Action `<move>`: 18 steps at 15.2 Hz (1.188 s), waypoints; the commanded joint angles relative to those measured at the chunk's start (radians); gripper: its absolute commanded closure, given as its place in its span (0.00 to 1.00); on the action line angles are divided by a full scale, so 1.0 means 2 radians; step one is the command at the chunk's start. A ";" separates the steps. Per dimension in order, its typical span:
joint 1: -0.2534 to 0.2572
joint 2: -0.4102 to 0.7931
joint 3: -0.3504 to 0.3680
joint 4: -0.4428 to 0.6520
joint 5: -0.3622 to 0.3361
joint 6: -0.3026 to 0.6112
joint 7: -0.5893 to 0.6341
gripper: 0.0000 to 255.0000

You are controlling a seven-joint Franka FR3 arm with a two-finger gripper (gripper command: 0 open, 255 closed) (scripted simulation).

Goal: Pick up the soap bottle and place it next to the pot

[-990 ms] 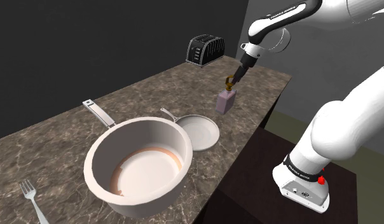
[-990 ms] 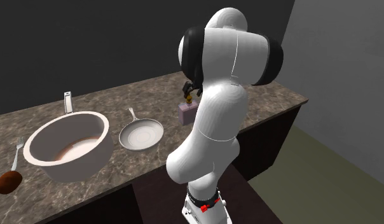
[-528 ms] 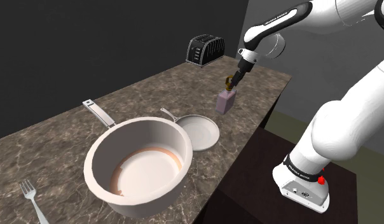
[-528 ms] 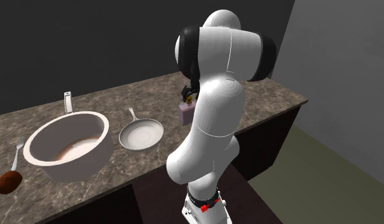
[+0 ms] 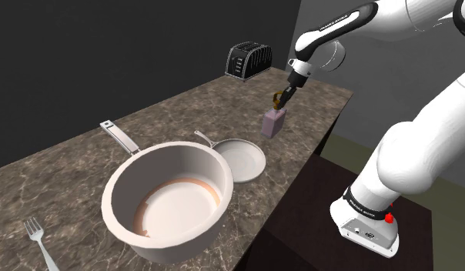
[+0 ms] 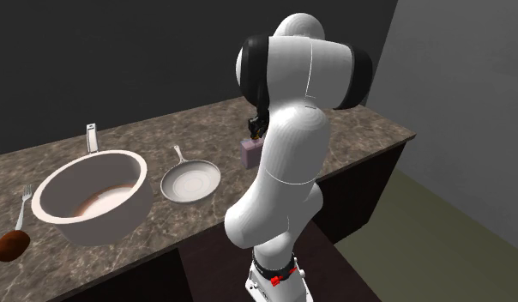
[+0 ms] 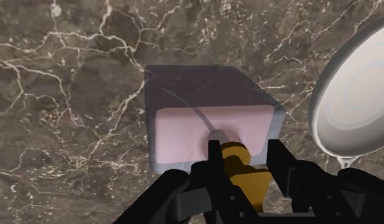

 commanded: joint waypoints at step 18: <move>-0.011 -0.042 0.013 0.037 -0.039 -0.068 0.046 1.00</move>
